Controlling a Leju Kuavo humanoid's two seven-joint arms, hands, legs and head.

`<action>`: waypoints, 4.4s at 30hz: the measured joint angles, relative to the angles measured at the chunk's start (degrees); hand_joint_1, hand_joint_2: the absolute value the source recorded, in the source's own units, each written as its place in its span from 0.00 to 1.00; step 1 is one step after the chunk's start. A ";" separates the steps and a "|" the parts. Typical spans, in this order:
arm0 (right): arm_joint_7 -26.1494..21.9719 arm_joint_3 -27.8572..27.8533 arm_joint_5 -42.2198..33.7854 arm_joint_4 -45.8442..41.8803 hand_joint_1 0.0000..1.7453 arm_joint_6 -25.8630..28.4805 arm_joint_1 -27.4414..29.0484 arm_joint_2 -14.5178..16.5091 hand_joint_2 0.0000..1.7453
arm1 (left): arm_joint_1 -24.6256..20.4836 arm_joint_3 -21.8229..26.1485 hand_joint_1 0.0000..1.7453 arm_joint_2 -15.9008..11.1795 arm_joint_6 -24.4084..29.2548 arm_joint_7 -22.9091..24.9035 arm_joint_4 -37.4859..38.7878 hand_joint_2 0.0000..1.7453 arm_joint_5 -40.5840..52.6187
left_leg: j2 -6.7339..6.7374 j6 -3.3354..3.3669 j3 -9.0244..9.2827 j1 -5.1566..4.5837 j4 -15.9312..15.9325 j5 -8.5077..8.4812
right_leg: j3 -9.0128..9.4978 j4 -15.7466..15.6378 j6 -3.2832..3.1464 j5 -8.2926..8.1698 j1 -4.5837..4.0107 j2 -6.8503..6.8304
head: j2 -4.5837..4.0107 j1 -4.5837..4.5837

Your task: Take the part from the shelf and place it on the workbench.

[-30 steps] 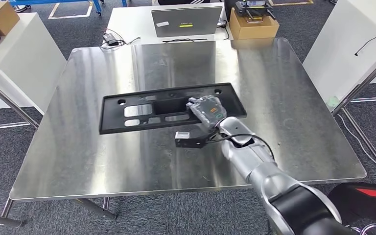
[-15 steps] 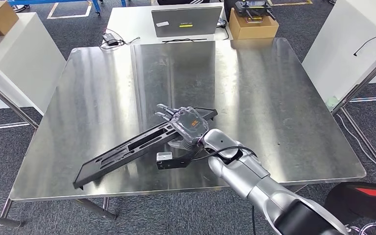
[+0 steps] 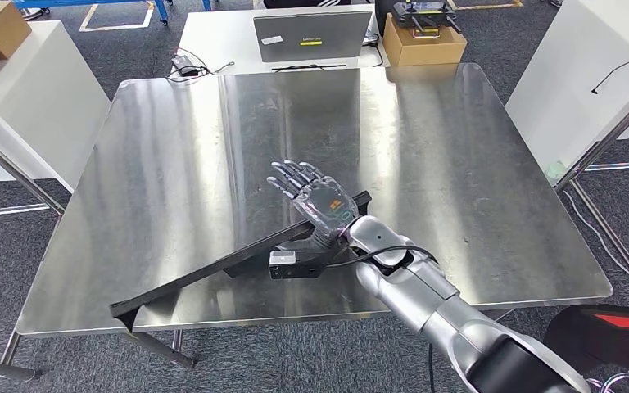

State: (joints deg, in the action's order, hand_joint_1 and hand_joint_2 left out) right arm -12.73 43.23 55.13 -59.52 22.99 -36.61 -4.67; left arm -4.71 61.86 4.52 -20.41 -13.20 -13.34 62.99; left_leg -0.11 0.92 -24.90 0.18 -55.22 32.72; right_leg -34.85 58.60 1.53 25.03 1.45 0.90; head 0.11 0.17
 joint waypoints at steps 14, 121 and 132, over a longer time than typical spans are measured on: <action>1.41 -0.01 1.12 -0.17 0.00 0.66 0.13 -0.85 0.00 | 0.00 0.00 0.00 0.07 0.00 0.02 0.15 0.00 0.07 | 0.01 0.01 0.00 0.01 0.00 0.01 | 0.00 -0.01 0.00 0.00 0.00 0.01 | 0.00 0.00; 26.82 -14.06 16.56 -4.97 0.00 -9.30 6.82 -12.44 0.00 | 1.52 1.73 0.00 0.52 0.00 0.85 1.25 0.00 -0.03 | -0.03 0.10 0.31 0.00 0.00 0.12 | 0.44 -0.23 0.01 0.00 0.00 -0.03 | 0.00 0.00; 24.11 -15.87 21.03 -9.25 0.00 0.70 10.25 -10.75 0.00 | 1.44 2.33 0.00 1.35 0.00 0.82 1.25 0.00 -0.56 | -0.02 0.09 0.31 0.00 0.01 0.12 | 0.44 -0.23 0.01 0.00 0.00 -0.03 | 0.00 0.00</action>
State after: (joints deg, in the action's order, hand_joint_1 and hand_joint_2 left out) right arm 11.38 27.36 76.16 -68.76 23.69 -26.36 -15.42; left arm -3.27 64.19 5.87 -20.41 -12.38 -12.09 62.43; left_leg -0.14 1.02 -24.59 0.18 -55.21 32.84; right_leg -34.41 58.37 1.54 25.02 1.45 0.86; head 0.11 0.17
